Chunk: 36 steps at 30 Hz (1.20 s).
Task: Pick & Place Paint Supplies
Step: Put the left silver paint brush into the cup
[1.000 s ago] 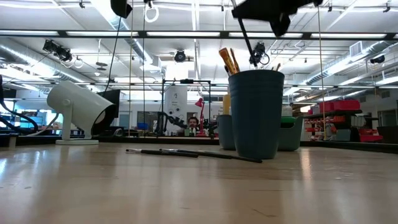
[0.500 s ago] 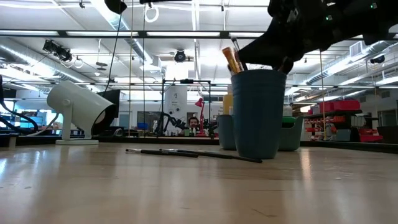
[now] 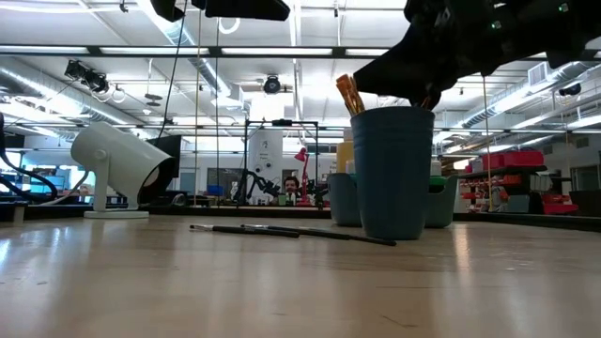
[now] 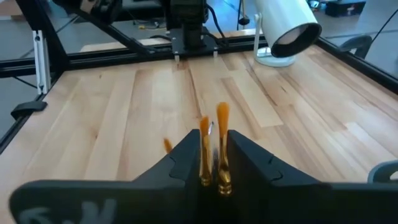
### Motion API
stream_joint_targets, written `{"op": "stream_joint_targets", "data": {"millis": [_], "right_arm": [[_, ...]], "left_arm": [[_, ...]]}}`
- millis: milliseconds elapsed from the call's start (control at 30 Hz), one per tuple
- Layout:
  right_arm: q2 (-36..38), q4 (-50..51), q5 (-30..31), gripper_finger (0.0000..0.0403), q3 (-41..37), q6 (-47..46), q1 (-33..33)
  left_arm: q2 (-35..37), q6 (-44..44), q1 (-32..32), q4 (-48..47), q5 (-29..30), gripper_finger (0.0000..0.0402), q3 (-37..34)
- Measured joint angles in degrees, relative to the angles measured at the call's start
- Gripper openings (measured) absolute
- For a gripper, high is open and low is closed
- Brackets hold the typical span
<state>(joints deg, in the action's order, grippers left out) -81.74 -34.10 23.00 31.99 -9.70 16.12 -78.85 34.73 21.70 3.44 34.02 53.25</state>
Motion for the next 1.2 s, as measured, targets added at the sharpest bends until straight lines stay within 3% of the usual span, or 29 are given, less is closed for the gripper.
{"op": "stream_joint_targets", "data": {"millis": [333, 467, 733, 967, 1200], "right_arm": [[0.0, -8.6, -3.1, 0.0113, 0.0, 2.9, 0.0], [0.0, -12.9, -6.0, 0.0128, 0.0, 5.7, 0.0], [0.0, -18.9, -6.1, 0.0159, 0.7, 10.2, 0.0], [0.1, -9.2, -9.4, 0.0168, 6.9, 10.8, 0.0], [0.1, 7.7, -7.2, 0.0168, 13.1, 11.7, 0.0]], "left_arm": [[0.0, -8.5, -2.2, -1.6, -8.3, 0.0041, 0.0], [0.0, -11.3, -3.2, -1.6, -8.4, 0.0041, 0.0], [0.0, -17.7, -5.1, -1.6, -8.3, 0.0042, 0.0], [0.0, -18.1, -7.9, -3.7, -10.9, 0.0042, 0.0], [0.0, -28.8, -12.9, -14.1, -17.7, 0.0042, 0.0]]}}
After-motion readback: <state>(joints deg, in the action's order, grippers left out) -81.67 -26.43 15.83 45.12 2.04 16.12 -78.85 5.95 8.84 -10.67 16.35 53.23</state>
